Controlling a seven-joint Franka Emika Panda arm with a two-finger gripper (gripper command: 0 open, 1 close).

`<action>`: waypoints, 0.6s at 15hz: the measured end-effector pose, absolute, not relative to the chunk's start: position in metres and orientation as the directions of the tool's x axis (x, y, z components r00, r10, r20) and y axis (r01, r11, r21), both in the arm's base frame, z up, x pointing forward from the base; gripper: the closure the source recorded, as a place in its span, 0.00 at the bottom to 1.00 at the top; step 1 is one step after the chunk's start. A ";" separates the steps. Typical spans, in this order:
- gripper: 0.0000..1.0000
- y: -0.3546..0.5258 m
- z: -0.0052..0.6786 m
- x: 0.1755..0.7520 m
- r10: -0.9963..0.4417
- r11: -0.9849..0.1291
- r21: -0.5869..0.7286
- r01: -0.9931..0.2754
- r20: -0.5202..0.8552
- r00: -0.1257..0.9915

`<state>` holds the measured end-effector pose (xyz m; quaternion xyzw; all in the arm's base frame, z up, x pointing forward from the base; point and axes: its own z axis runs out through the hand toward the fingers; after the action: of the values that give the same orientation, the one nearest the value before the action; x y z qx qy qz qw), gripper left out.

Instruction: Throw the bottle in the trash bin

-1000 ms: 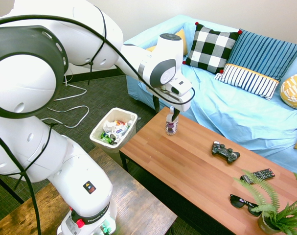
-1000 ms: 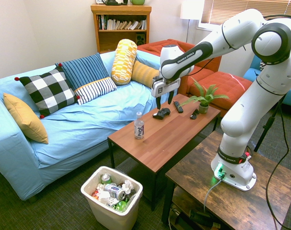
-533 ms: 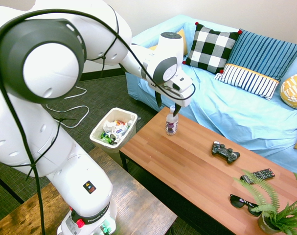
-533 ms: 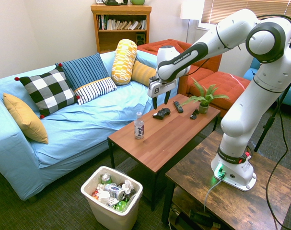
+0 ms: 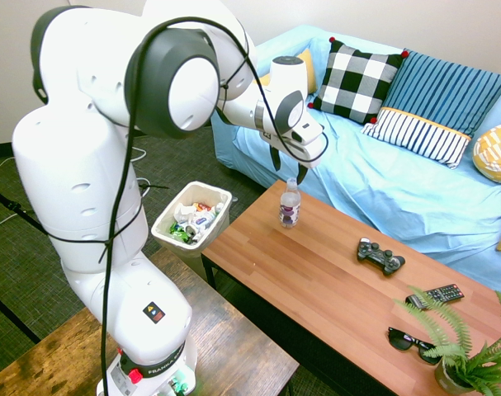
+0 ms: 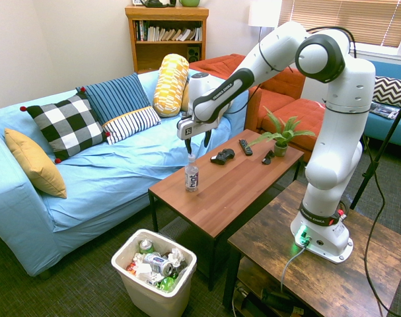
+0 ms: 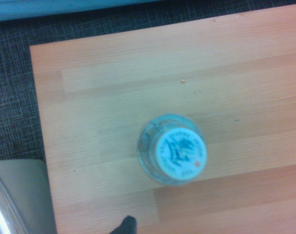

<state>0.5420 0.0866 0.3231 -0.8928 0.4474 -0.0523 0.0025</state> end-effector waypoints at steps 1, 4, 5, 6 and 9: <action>0.00 0.089 0.312 0.548 -0.804 -0.593 -0.048 -0.804 0.085 0.588; 0.00 0.083 0.283 0.564 -0.821 -0.569 -0.024 -0.822 0.077 0.566; 0.00 0.082 0.274 0.569 -0.823 -0.566 -0.021 -0.824 0.076 0.563; 0.00 0.083 0.264 0.572 -0.824 -0.565 -0.012 -0.825 0.073 0.562; 1.00 0.089 0.241 0.582 -0.823 -0.565 0.008 -0.825 0.062 0.564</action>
<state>0.5822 0.0886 0.2410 -0.8842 0.4661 -0.0256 -0.0183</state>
